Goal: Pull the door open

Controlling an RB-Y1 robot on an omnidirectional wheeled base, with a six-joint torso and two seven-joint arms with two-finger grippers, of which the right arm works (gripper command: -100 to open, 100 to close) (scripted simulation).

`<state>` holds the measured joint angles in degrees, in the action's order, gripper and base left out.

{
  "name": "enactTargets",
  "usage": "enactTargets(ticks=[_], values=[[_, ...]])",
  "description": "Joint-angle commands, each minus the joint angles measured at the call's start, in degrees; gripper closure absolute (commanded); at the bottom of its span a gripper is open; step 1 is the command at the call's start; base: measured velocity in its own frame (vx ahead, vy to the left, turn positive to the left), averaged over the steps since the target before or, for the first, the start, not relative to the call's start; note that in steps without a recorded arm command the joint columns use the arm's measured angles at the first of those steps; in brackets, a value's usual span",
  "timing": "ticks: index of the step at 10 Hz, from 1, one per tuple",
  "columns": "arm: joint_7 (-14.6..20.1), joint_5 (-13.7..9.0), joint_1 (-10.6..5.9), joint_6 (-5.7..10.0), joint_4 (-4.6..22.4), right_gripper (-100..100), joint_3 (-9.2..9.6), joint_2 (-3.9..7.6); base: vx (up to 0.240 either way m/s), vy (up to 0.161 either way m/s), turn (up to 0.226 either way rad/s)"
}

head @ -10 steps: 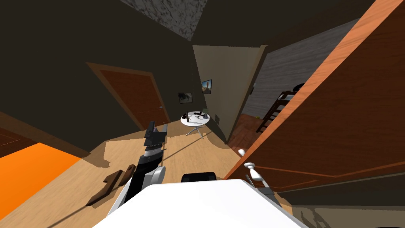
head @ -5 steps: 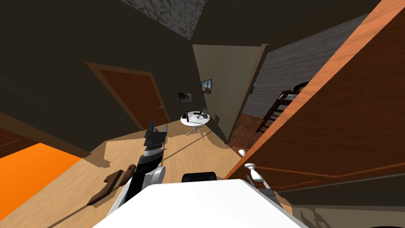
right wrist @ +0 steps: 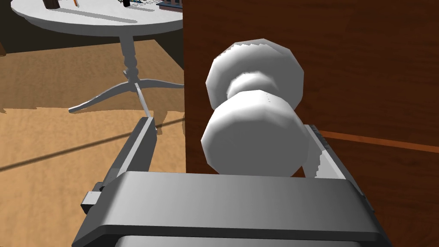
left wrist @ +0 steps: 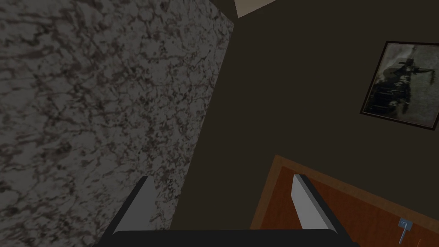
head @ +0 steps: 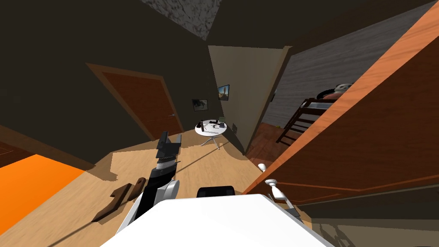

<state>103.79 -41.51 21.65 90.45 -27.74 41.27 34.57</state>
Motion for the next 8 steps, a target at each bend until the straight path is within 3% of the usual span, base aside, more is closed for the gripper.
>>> enactTargets(ticks=[1, 2, 5, 8], values=[[0.16, 1.40, 0.37, 1.55, 0.64, 100, 1.54, -1.61, -0.057, -0.062, -0.032], [0.49, 2.25, 0.32, 3.47, 2.50, 100, 2.25, -2.42, -0.088, -0.075, -0.041], [0.64, 2.77, 0.32, 4.81, 3.65, 100, 2.67, -2.91, -0.079, -0.059, -0.023], [0.83, 3.85, 0.61, 8.57, 6.26, 100, 3.48, -3.77, -0.091, -0.103, -0.031]])
